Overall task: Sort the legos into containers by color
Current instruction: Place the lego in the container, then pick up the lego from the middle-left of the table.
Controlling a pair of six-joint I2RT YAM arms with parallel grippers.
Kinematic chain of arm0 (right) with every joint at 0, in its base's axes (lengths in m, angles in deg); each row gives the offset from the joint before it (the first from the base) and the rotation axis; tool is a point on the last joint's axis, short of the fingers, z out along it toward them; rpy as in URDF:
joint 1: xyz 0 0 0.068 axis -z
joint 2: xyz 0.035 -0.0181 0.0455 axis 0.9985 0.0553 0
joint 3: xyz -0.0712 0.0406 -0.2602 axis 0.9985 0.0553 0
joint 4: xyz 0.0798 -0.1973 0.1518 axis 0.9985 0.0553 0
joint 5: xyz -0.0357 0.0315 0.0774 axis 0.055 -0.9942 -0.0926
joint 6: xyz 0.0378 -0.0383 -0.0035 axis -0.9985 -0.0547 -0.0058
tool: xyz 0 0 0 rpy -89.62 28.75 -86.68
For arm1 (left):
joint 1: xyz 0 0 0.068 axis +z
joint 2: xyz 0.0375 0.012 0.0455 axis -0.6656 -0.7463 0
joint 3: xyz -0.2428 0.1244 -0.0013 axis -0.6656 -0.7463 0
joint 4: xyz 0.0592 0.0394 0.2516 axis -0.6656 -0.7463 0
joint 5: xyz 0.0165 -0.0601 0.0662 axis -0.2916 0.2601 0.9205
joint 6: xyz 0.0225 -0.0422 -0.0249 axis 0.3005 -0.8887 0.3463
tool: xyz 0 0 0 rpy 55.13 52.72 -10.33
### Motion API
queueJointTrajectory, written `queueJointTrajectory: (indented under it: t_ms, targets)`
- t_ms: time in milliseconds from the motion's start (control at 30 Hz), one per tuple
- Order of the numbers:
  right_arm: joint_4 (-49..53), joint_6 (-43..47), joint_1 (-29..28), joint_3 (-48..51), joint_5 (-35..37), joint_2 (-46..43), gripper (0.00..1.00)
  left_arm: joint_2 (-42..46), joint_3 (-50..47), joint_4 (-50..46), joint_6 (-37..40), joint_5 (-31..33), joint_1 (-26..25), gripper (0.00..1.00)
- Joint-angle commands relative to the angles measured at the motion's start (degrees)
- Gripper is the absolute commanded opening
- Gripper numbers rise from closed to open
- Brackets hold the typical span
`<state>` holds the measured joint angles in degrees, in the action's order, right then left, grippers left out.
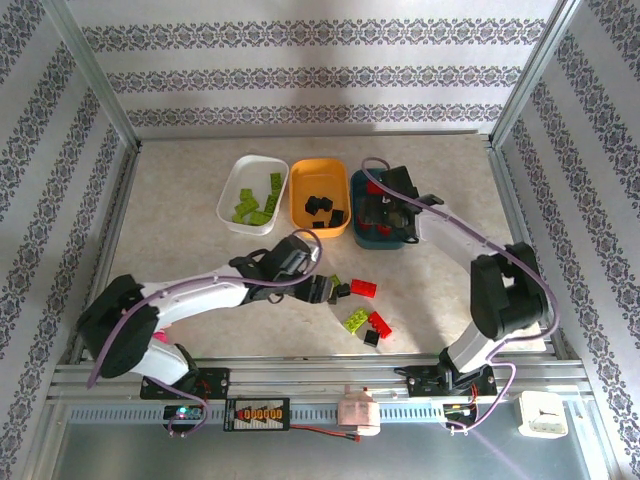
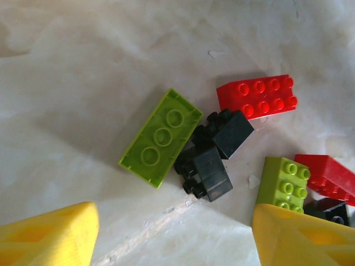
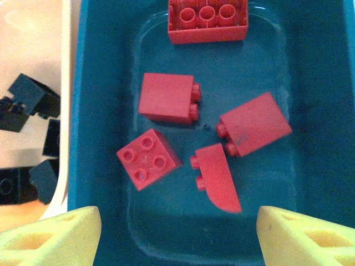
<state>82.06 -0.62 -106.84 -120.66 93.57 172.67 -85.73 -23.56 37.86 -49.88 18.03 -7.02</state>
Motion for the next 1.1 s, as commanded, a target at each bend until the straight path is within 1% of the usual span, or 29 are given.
queueJointTrajectory:
  t_ms: [0, 133, 233, 400, 467, 500, 633, 767, 833, 933, 1033, 1067]
  targets:
    - [-1.2, -0.9, -0.1, 3.4, -0.9, -4.0, 0.74, -4.4, 3.6, -2.3, 3.1, 4.7, -2.9, 0.68]
    - [-2.0, -1.2, -0.1, 6.4, -1.2, -6.9, 0.74, -9.3, 7.0, -3.2, 4.3, 6.5, -5.7, 0.63]
    - [-2.4, -1.4, 0.0, 7.5, -1.4, -8.0, 0.74, -11.8, 9.0, -4.9, 5.0, 8.9, -7.3, 0.59]
    - [-2.6, -1.7, 0.0, 8.2, -1.6, -9.7, 0.74, -14.9, 10.6, -6.9, 5.1, 11.8, -8.1, 0.47]
    - [-2.7, -1.8, 0.0, 8.3, -2.0, -10.4, 0.74, -15.6, 10.8, -7.1, 5.0, 12.2, -8.2, 0.4]
    - [-2.7, -1.8, 0.0, 8.3, -2.0, -10.8, 0.74, -15.7, 10.7, -7.0, 5.0, 12.3, -8.2, 0.38]
    - [-2.5, -1.9, 0.0, 9.2, -2.0, -12.2, 0.74, -14.8, 10.4, -7.0, 4.7, 12.1, -8.4, 0.25]
    - [-2.4, -2.2, -0.2, 10.9, -2.1, -14.1, 0.74, -11.3, 8.7, -7.2, 3.5, 12.2, -8.4, 0.14]
    - [-2.4, -2.3, -0.4, 12.2, -2.5, -15.5, 0.74, -8.1, 7.5, -7.0, 2.8, 12.4, -8.2, 0.13]
    - [-2.3, -2.6, -1.4, 14.7, -2.6, -18.1, 0.75, -2.5, 6.2, -6.4, 2.1, 10.5, -6.2, 0.12]
    - [-1.8, -2.8, -2.8, 17.4, -2.5, -20.8, 0.74, 1.6, 6.0, -4.3, 1.5, 6.4, -1.2, 0.13]
    - [-1.7, -3.1, -3.4, 18.5, -2.5, -21.8, 0.75, 2.3, 6.5, -3.5, 1.5, 4.9, 1.2, 0.13]
